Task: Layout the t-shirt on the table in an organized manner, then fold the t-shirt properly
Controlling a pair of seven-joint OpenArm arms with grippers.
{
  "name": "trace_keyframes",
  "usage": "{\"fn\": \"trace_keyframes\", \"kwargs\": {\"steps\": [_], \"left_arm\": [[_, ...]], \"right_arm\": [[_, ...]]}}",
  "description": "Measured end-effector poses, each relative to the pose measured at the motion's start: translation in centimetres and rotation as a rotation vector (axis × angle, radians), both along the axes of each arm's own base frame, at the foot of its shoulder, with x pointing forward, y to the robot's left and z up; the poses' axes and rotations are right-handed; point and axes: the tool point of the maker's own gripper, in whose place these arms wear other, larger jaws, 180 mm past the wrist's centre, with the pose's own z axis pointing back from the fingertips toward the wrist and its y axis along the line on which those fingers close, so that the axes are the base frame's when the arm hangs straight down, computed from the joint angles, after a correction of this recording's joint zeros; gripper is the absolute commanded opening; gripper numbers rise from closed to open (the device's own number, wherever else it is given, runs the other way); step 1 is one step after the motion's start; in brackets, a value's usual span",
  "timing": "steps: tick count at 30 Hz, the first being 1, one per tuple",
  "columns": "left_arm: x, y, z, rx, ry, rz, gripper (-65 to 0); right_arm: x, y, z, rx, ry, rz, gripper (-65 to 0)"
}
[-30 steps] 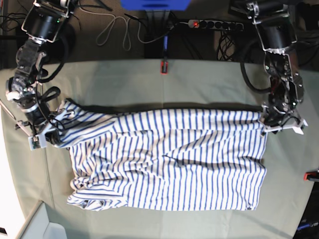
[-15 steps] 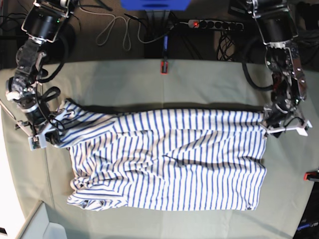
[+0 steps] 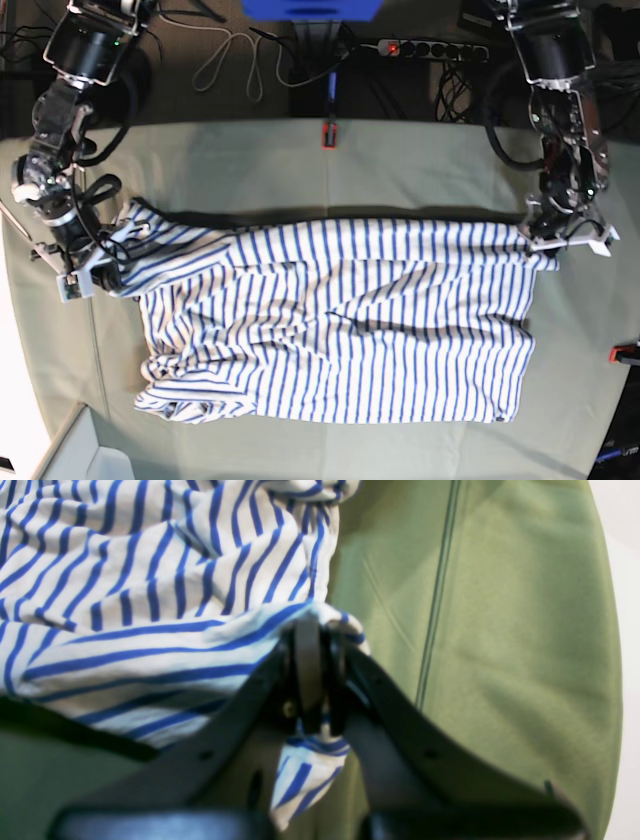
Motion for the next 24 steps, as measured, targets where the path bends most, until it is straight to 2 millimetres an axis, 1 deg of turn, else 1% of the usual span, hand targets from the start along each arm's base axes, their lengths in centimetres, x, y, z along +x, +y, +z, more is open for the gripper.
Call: {"fn": "trace_keyframes", "kwargs": {"steps": [11, 12, 17, 21, 24], "left_arm": [[0.2, 0.0, 0.1, -0.001, -0.003, 0.000, -30.0], [0.5, 0.0, 0.2, -0.001, -0.008, 0.000, -30.8], [1.7, 0.1, 0.8, -0.003, -0.028, 0.001, -40.6], [1.7, 0.1, 0.7, -0.003, -0.026, 0.003, -40.8], [2.1, 0.0, 0.9, -0.006, -0.034, 0.002, -41.2]], "right_arm": [[0.0, 0.1, -0.1, 0.002, 0.002, 0.000, -65.0], [0.0, 0.1, -0.1, 0.002, 0.002, 0.000, -65.0], [0.0, 0.1, -0.1, 0.002, 0.001, 0.001, -65.0], [0.0, 0.1, -0.1, 0.002, 0.002, 0.000, -65.0], [0.0, 0.1, -0.1, 0.002, 0.001, 0.000, -65.0]]}}
